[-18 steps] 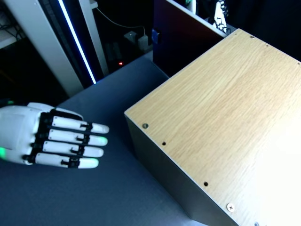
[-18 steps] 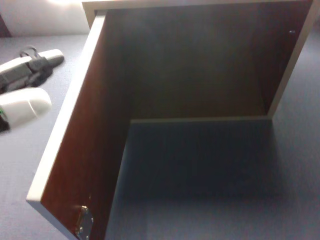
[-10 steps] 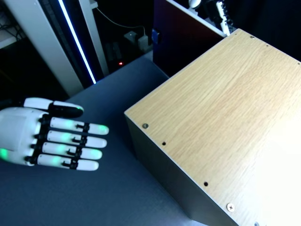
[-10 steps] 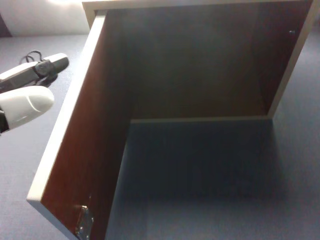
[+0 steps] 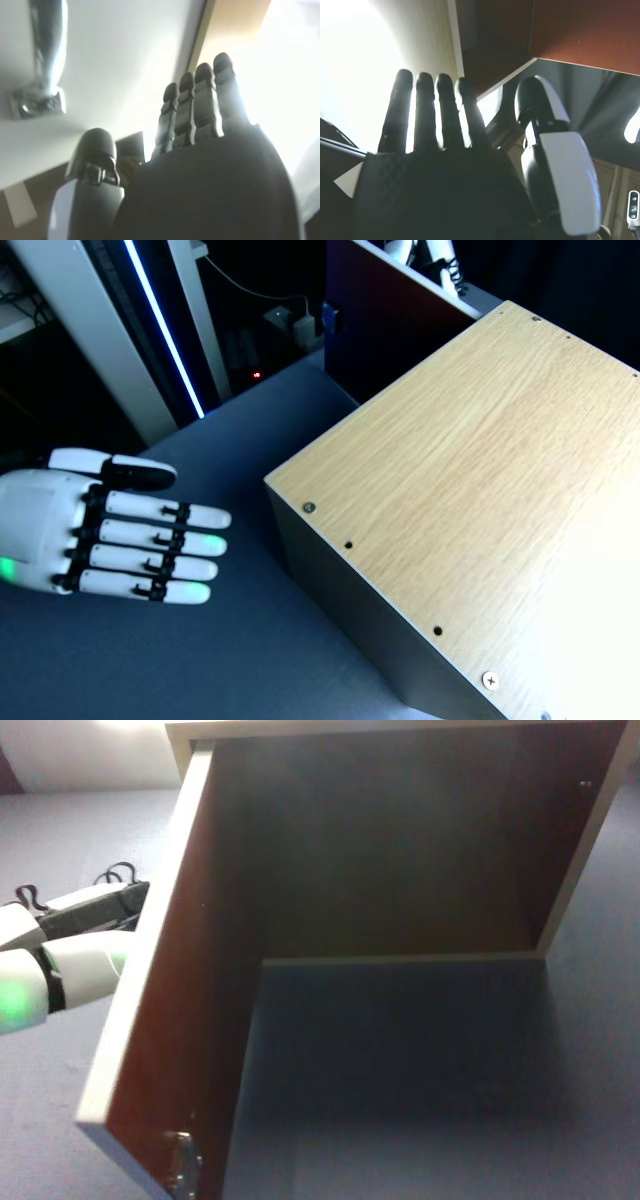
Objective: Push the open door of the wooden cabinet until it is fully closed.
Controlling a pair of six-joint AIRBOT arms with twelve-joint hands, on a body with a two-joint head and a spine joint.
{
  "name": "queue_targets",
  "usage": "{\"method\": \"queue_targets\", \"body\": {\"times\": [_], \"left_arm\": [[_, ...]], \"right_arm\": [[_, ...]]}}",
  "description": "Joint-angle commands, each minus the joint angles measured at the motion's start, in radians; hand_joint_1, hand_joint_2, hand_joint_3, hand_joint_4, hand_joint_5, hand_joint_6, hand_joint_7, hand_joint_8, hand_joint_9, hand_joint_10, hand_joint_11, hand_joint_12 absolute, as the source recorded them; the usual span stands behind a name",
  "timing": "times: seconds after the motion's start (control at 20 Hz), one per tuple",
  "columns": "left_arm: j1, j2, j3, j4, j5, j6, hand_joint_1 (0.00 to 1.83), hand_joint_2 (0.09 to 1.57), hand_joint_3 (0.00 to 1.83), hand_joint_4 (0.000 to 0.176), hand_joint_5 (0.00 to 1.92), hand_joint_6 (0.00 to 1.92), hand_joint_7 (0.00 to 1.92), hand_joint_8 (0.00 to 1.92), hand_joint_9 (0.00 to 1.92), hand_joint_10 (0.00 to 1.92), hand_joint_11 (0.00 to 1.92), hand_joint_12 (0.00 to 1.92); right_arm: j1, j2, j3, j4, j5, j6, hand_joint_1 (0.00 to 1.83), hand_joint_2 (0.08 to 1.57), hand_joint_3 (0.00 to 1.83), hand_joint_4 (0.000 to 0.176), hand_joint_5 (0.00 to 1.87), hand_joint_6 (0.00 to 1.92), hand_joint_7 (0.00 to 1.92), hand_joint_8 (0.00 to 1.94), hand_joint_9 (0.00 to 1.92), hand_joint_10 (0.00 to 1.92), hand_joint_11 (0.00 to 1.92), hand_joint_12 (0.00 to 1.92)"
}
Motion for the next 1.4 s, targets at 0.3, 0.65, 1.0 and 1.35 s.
{"method": "queue_targets", "body": {"times": [0.3,0.65,1.0,1.35], "left_arm": [[-0.047,-0.032,0.02,0.031,-0.058,-0.005,0.0,1.38,0.0,0.0,0.02,0.0,0.03,0.0,0.02,0.0,0.02,0.0],[-0.109,-0.074,0.041,0.089,-0.006,-0.005,0.0,1.4,0.01,0.0,0.03,0.01,0.02,0.0,0.0,0.0,0.0,0.0],[-0.139,-0.097,0.046,0.139,0.012,-0.005,0.0,1.42,0.01,0.0,0.02,0.0,0.0,0.0,0.0,0.0,0.0,0.0],[-0.178,-0.14,0.065,0.18,0.028,-0.005,0.0,1.44,0.01,0.0,0.03,0.01,0.0,0.0,0.0,0.0,0.0,0.0]], "right_arm": [[0.003,-0.004,0.01,0.026,0.121,0.013,0.41,1.37,0.0,0.0,0.18,0.01,0.15,0.0,0.14,0.01,0.07,0.16],[0.003,-0.004,0.011,0.027,0.121,0.018,0.4,1.37,0.0,0.0,0.18,0.0,0.16,0.0,0.14,0.0,0.08,0.16],[0.003,-0.004,0.011,0.028,0.121,0.02,0.39,1.37,0.0,0.0,0.18,0.0,0.18,0.0,0.17,0.01,0.12,0.15],[0.003,-0.004,0.011,0.029,0.121,0.02,0.39,1.36,0.0,0.0,0.18,0.0,0.18,0.01,0.16,0.0,0.11,0.12]]}}
